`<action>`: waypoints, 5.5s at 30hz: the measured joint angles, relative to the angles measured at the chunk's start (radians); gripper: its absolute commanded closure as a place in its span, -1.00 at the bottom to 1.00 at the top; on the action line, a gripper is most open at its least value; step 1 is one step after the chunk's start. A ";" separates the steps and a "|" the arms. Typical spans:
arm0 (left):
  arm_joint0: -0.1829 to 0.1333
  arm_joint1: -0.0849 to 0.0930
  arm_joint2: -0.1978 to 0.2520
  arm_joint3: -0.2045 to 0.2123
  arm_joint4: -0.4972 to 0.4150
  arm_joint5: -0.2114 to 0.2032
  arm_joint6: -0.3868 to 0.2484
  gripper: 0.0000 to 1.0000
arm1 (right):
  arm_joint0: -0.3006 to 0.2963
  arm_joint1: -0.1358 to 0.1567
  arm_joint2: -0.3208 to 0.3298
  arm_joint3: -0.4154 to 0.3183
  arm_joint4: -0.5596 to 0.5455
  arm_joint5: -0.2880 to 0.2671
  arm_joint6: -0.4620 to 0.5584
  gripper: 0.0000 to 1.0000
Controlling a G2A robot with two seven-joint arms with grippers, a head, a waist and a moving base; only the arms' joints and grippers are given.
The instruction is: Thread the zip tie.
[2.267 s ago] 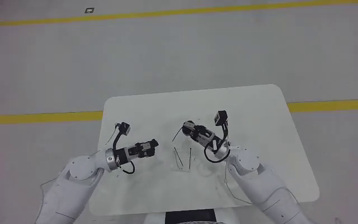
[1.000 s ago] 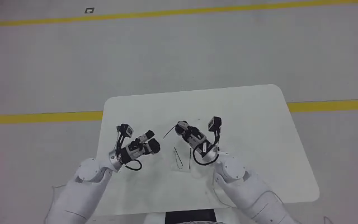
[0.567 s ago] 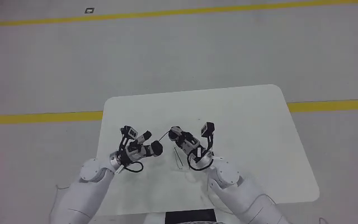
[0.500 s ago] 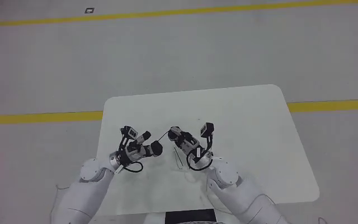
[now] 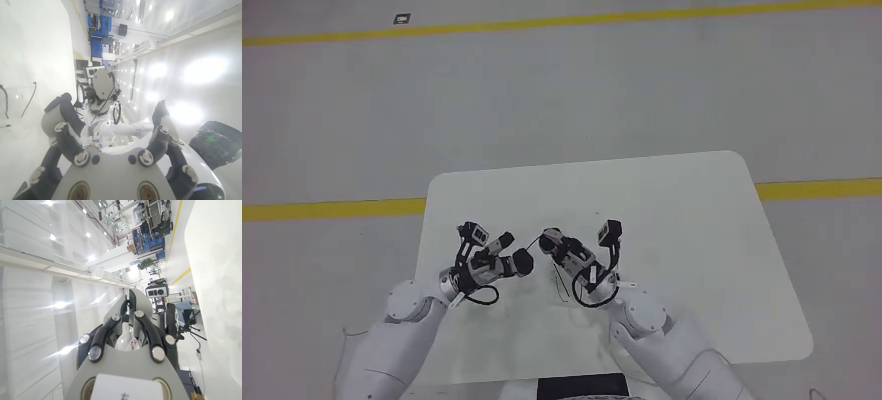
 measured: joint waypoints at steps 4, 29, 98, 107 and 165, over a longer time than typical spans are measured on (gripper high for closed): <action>0.003 -0.001 -0.006 -0.008 0.011 0.000 0.002 -1.00 | -0.006 -0.002 -0.003 -0.013 -0.016 0.026 -0.001 1.00; 0.012 0.000 -0.014 -0.041 0.026 0.011 0.022 -1.00 | -0.025 0.001 0.019 -0.049 -0.186 0.104 -0.060 1.00; 0.015 0.026 0.011 -0.054 0.095 0.022 0.088 0.38 | -0.062 -0.021 0.036 -0.084 -0.380 0.203 -0.065 1.00; 0.013 0.029 0.015 -0.052 0.095 0.019 0.091 0.40 | -0.064 -0.023 0.036 -0.090 -0.409 0.207 -0.065 1.00; 0.007 0.043 0.036 -0.045 0.092 0.023 0.107 0.74 | -0.075 -0.030 0.042 -0.112 -0.526 0.164 -0.051 1.00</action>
